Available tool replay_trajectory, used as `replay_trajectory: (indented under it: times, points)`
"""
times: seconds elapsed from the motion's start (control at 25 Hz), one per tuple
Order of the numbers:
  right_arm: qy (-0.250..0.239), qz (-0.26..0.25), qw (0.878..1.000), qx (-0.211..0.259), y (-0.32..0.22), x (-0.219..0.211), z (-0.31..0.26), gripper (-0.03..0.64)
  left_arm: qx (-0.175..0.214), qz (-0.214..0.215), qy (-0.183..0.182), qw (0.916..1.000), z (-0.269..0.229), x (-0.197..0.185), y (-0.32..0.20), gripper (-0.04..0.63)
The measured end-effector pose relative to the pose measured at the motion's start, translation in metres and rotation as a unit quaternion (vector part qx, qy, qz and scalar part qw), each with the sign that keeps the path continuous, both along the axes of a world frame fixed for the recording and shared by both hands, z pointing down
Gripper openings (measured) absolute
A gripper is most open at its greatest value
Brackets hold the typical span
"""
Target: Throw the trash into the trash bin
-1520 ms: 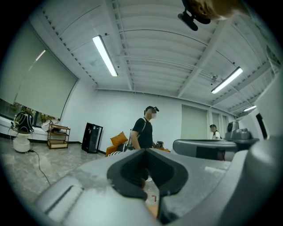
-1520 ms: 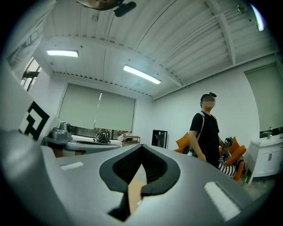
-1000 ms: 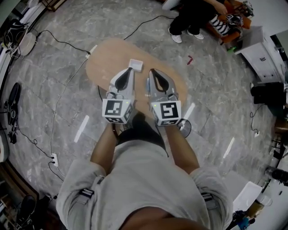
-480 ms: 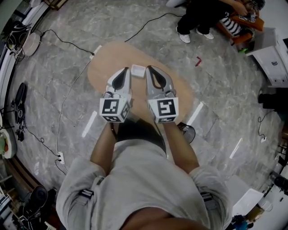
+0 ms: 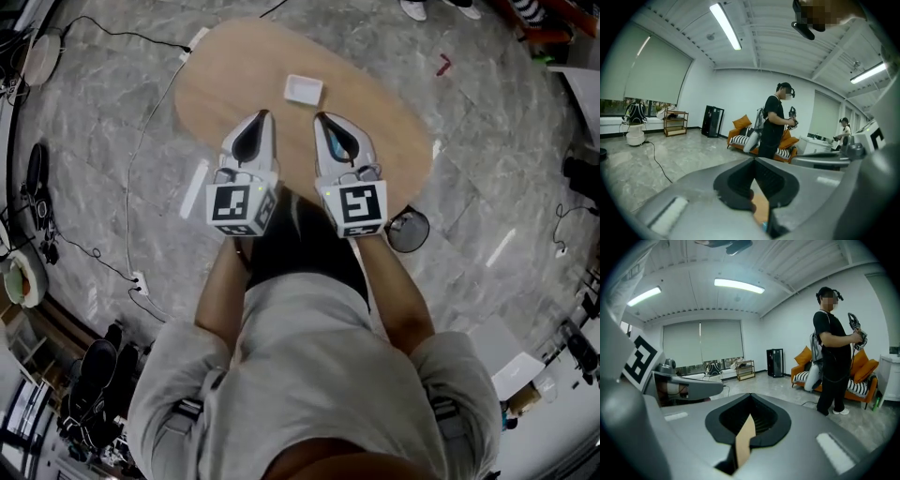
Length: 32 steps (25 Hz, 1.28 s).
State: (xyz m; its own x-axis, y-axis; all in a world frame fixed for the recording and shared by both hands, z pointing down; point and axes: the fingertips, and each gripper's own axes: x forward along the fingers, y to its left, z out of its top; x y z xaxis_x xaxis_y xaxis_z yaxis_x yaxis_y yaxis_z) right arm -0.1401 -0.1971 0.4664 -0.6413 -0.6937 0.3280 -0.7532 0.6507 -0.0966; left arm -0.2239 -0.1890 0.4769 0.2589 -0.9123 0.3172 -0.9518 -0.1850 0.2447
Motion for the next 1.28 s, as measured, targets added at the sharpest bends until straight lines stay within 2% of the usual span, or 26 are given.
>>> replay_trajectory:
  times: [0.2,0.44,0.76,0.92,1.04,1.2,1.28]
  points:
    - [0.032,-0.008,0.998,-0.054,0.01,-0.011,0.073,0.008,-0.045,0.031,0.017,0.9984,0.067,0.003,0.005,0.018]
    - [0.052,0.002,0.994,-0.091,0.007,-0.024,0.143,0.008,-0.094,0.049,0.031,0.9939,0.147,-0.005,0.006,0.018]
    - [0.095,-0.032,0.989,-0.104,-0.003,-0.027,0.18,0.008,-0.125,0.066,0.032,0.9895,0.205,-0.004,0.001,0.018]
    - [0.105,-0.039,0.986,-0.125,-0.014,-0.029,0.212,0.008,-0.137,0.075,0.047,0.9866,0.226,0.001,-0.014,0.018]
    - [0.114,-0.035,0.984,-0.131,-0.021,-0.034,0.235,0.008,-0.138,0.087,0.035,0.986,0.243,-0.002,-0.027,0.018]
    - [0.152,-0.04,0.978,-0.134,-0.034,-0.037,0.274,0.008,-0.165,0.111,0.024,0.9797,0.285,-0.005,-0.042,0.018]
    - [0.181,-0.05,0.973,-0.135,-0.038,-0.037,0.295,0.008,-0.185,0.121,0.031,0.9749,0.304,-0.008,-0.044,0.018]
